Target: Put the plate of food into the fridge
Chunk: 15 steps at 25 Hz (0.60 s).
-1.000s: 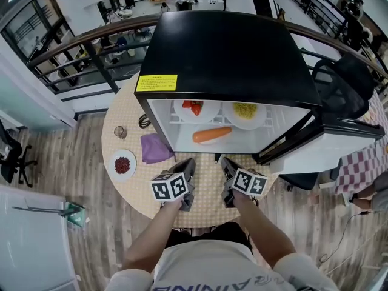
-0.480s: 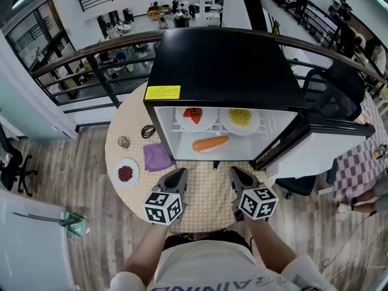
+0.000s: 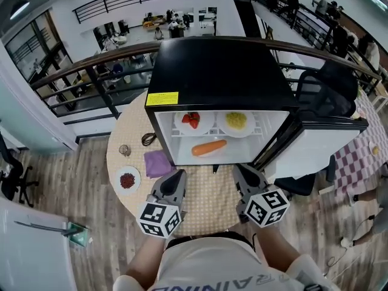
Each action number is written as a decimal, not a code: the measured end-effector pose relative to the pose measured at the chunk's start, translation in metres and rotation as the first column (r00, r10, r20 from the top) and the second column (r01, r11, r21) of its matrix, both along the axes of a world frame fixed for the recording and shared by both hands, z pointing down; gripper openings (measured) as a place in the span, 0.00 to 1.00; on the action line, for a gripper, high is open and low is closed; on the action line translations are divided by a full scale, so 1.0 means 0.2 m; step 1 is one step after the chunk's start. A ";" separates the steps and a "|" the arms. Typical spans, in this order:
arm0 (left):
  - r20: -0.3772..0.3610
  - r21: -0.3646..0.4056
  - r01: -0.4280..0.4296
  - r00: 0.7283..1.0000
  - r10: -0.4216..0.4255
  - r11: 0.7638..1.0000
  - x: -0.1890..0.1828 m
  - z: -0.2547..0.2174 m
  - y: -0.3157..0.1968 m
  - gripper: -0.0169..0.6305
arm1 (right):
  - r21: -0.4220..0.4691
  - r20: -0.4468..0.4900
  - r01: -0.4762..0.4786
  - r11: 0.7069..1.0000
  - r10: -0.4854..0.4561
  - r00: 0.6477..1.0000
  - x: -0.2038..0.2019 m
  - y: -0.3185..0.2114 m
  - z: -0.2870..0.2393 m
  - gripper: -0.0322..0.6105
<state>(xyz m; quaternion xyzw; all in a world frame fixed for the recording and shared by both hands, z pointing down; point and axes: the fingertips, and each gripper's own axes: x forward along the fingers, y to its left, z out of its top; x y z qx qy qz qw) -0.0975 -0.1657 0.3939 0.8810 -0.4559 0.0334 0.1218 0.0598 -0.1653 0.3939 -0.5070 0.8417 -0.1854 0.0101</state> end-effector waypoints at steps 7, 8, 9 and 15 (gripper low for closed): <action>-0.017 0.019 -0.013 1.000 0.013 1.000 0.02 -0.04 -0.02 0.04 | 0.027 -0.011 -0.016 1.000 0.016 1.000 0.00 0.01 -0.04 0.08; -0.021 0.020 -0.010 1.000 0.011 1.000 0.01 -0.04 -0.02 0.04 | 0.028 -0.012 -0.017 0.999 0.017 1.000 0.00 0.01 -0.04 0.08; -0.024 0.024 -0.008 1.000 0.009 1.000 0.01 -0.04 -0.02 0.04 | 0.030 -0.014 -0.018 0.999 0.018 1.000 0.00 0.00 -0.05 0.08; -0.042 0.010 -0.018 0.999 0.018 1.000 0.01 -0.02 -0.05 0.04 | 0.018 -0.016 -0.021 1.000 0.021 1.000 0.01 -0.01 0.00 0.08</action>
